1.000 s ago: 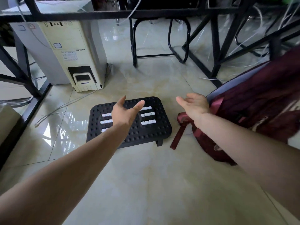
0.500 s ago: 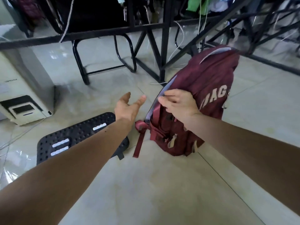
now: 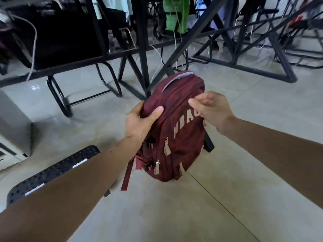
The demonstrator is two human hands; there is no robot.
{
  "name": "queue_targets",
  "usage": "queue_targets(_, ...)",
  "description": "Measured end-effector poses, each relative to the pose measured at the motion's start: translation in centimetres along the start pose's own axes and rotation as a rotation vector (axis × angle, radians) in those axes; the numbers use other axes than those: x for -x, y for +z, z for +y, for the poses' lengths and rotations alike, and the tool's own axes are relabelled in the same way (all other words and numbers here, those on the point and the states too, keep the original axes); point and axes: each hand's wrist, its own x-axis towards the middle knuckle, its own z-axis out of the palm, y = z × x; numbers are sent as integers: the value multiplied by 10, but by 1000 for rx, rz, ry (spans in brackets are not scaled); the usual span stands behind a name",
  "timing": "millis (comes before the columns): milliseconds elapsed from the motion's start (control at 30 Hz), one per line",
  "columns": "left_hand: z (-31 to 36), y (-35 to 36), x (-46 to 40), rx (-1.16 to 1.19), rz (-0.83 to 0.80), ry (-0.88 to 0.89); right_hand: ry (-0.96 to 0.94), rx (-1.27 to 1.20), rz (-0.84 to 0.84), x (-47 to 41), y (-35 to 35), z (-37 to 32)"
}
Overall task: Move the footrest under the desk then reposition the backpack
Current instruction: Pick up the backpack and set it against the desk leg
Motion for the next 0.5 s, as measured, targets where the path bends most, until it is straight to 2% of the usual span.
queue_targets(167, 6, 20, -1, -70, 64, -18, 31, -30, 86, -43, -24, 10)
queue_targets(233, 8, 23, 2, -95, 91, -64, 64, -26, 56, -59, -28, 15)
queue_targets(400, 12, 26, 11, -54, 52, -132, 84, -7, -212, -95, -31, 25)
queue_targets(500, 13, 33, 12, -62, 111, -158, 104, -14, -337, -107, -28, 26)
